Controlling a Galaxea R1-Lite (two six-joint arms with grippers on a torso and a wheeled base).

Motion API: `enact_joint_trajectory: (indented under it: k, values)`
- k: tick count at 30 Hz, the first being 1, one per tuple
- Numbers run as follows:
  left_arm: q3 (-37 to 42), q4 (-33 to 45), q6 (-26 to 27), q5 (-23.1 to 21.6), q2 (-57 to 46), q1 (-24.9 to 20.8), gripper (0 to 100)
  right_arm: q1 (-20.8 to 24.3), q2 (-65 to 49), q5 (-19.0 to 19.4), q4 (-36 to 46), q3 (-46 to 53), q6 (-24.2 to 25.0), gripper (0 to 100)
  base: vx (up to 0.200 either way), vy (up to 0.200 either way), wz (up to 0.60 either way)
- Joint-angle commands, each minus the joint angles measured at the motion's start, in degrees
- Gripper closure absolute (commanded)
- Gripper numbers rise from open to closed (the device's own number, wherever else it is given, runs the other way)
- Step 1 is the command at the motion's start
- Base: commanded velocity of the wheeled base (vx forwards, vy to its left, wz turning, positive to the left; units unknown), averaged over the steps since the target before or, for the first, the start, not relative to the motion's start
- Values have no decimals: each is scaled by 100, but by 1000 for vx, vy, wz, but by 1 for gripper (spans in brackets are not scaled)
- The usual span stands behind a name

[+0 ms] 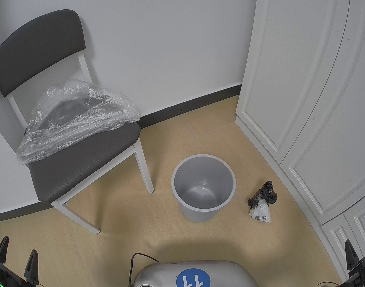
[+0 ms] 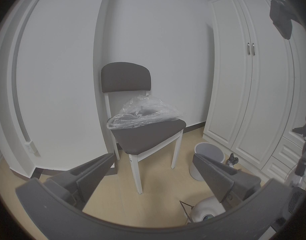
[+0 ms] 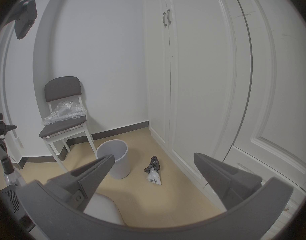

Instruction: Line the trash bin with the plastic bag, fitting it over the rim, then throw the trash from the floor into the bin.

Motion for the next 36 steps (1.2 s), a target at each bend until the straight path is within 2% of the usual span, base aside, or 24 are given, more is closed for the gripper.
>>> enact_joint_trajectory:
  k: [1,7,15,20,22,25,29,31,34,36]
  values:
    - [90,0,-8,4,-93,0,0,0,-84,-1,1,92,-1,0,0,0,0]
    - [90,0,-8,13,-93,0,0,-9,-84,16,19,92,-115,0,0,0,0]
    - [99,9,273,-57,-93,0,0,-9,-84,34,10,92,-238,0,0,0,0]
    - [90,9,124,-40,-93,0,0,9,-93,8,10,84,79,0,0,0,0]
    - [81,0,-96,-5,-93,0,0,9,-93,-1,10,84,79,0,0,0,0]
    - [90,-18,-96,13,-93,0,0,9,-93,-1,1,92,70,0,0,0,0]
    - [99,-9,388,-92,-93,9,0,-9,-93,43,1,92,-335,0,0,0,0]
    - [99,-18,458,-242,-93,9,0,-9,-93,43,1,92,-335,0,0,0,0]
    - [90,-9,396,-251,-93,9,0,-9,-93,43,-17,92,-317,0,0,0,0]
    - [90,9,150,-198,-93,9,0,-9,-93,43,-69,92,-185,0,0,0,0]
